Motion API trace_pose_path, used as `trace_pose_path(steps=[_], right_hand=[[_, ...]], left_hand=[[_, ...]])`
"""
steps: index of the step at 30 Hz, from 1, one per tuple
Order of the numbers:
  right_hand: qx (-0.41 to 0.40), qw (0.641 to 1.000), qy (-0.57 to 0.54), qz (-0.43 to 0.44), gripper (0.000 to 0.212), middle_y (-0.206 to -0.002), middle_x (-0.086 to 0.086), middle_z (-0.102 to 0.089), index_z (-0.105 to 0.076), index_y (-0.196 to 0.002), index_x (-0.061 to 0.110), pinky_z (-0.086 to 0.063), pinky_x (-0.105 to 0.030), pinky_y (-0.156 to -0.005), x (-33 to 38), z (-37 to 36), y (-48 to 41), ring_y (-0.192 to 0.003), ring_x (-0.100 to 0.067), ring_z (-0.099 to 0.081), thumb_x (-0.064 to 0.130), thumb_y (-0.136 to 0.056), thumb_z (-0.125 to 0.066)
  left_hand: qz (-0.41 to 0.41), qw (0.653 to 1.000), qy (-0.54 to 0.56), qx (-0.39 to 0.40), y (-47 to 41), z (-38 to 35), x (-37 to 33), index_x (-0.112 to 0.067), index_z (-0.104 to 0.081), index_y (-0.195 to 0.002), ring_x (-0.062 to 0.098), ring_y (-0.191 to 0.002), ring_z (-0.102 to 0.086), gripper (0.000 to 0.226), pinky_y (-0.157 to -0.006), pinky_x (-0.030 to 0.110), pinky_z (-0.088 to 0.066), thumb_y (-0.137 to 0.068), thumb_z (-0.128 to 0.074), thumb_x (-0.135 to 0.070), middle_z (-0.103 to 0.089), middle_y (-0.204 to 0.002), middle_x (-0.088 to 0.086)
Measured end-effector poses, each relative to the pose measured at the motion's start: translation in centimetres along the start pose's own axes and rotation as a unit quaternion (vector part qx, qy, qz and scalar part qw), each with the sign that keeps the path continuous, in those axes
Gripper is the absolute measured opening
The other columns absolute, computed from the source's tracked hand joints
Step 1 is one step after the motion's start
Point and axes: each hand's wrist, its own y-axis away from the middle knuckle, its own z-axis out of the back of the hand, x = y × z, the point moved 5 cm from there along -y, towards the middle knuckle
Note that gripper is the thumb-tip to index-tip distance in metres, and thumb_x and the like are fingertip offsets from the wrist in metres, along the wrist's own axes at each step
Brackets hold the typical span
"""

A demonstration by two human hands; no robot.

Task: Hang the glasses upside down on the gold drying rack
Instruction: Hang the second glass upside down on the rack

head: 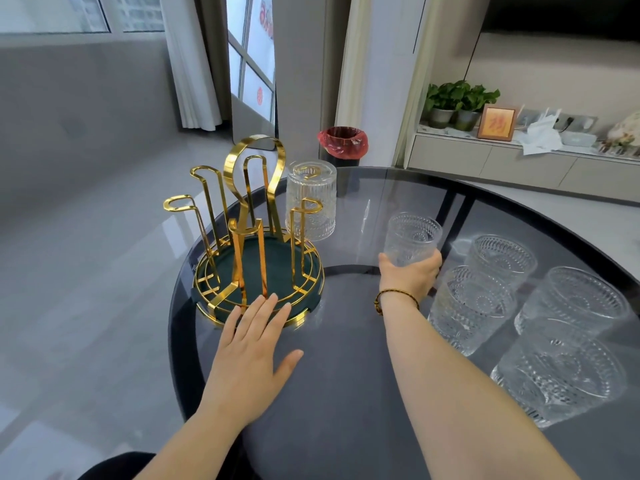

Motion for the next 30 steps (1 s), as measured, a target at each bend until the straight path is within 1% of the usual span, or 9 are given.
trace_pose_path(steps=[8,11,14,17,20,23,25,27,30], right_hand=[[0.054,0.992,0.045,0.101,0.084,-0.134,-0.014,-0.039,-0.029,-0.129,0.011,-0.036,-0.048,-0.102,0.2,0.3,2.5,-0.122,-0.031,-0.039,0.022,-0.060,-0.076],[0.063,0.984,0.048,0.162,0.081,-0.128,-0.013,-0.043,-0.033,-0.126,0.013,-0.040,-0.041,-0.096,1.8,1.2,4.1,-0.118,-0.028,-0.040,0.024,-0.058,-0.076],[0.085,0.971,0.043,0.221,0.081,-0.126,-0.011,-0.044,-0.033,-0.125,0.013,-0.033,-0.029,-0.088,4.2,2.4,5.4,-0.116,-0.026,-0.039,0.025,-0.057,-0.076],[0.139,0.961,0.010,0.240,0.075,-0.117,-0.004,-0.044,-0.034,-0.117,0.020,-0.038,-0.028,-0.089,6.6,4.0,6.2,-0.110,-0.022,-0.044,0.029,-0.055,-0.076],[0.224,0.947,0.001,0.229,0.066,-0.109,0.004,-0.045,-0.033,-0.106,0.028,-0.040,-0.023,-0.081,8.6,5.9,6.4,-0.098,-0.014,-0.050,0.032,-0.056,-0.076],[0.310,0.920,0.023,0.240,0.058,-0.099,0.012,-0.053,-0.039,-0.100,0.034,-0.041,-0.014,-0.071,10.9,7.7,6.1,-0.087,-0.003,-0.054,0.030,-0.057,-0.077],[0.349,0.894,0.077,0.272,0.058,-0.099,0.014,-0.052,-0.041,-0.102,0.035,-0.038,-0.015,-0.073,12.6,8.4,5.9,-0.090,-0.005,-0.053,0.030,-0.057,-0.077],[0.362,0.867,0.161,0.301,0.062,-0.096,0.014,-0.049,-0.038,-0.105,0.030,-0.039,-0.019,-0.072,14.1,8.6,5.7,-0.086,-0.006,-0.051,0.035,-0.056,-0.076],[0.361,0.812,0.283,0.360,0.064,-0.086,0.007,-0.045,-0.032,-0.099,0.024,-0.039,-0.022,-0.057,16.6,7.7,6.2,-0.073,-0.011,-0.048,0.038,-0.055,-0.075]], left_hand=[[0.002,1.000,0.002,-0.008,0.1,0.1,0.1,-0.032,-0.005,-0.140,0.011,-0.141,0.007,0.061,-0.107,0.030,0.018,-0.088,-0.030,-0.052,-0.004,-0.154,-0.007],[-0.003,1.000,0.006,-0.015,0.1,0.1,0.1,-0.031,-0.007,-0.140,0.011,-0.141,0.005,0.060,-0.108,0.030,0.017,-0.089,-0.031,-0.051,-0.006,-0.154,-0.006],[-0.006,1.000,0.011,-0.017,0.2,0.1,0.1,-0.029,-0.010,-0.140,0.012,-0.142,0.004,0.059,-0.108,0.030,0.016,-0.089,-0.033,-0.049,-0.007,-0.155,-0.004],[0.003,1.000,0.005,-0.024,0.4,0.3,0.1,-0.028,-0.011,-0.140,0.013,-0.142,0.003,0.059,-0.108,0.032,0.016,-0.089,-0.033,-0.048,-0.008,-0.155,-0.003],[0.021,0.999,0.019,-0.037,0.7,0.6,0.3,-0.027,-0.012,-0.140,0.015,-0.142,0.002,0.060,-0.107,0.034,0.017,-0.089,-0.036,-0.048,-0.010,-0.154,-0.002],[0.048,0.997,0.046,-0.048,1.0,1.1,1.4,-0.028,-0.015,-0.139,0.016,-0.142,0.000,0.060,-0.111,0.035,0.013,-0.089,-0.040,-0.046,-0.012,-0.154,-0.001],[0.063,0.994,0.057,-0.067,1.2,1.6,2.6,-0.027,-0.019,-0.139,0.017,-0.142,-0.005,0.059,-0.114,0.036,0.008,-0.088,-0.043,-0.044,-0.016,-0.153,0.000],[0.075,0.993,0.055,-0.078,1.2,1.9,3.6,-0.025,-0.020,-0.139,0.017,-0.142,-0.007,0.059,-0.115,0.036,0.005,-0.088,-0.044,-0.043,-0.017,-0.153,0.000],[0.079,0.992,0.052,-0.082,1.1,1.8,3.9,-0.023,-0.019,-0.139,0.017,-0.142,-0.005,0.059,-0.114,0.035,0.005,-0.088,-0.043,-0.043,-0.016,-0.153,0.000]])
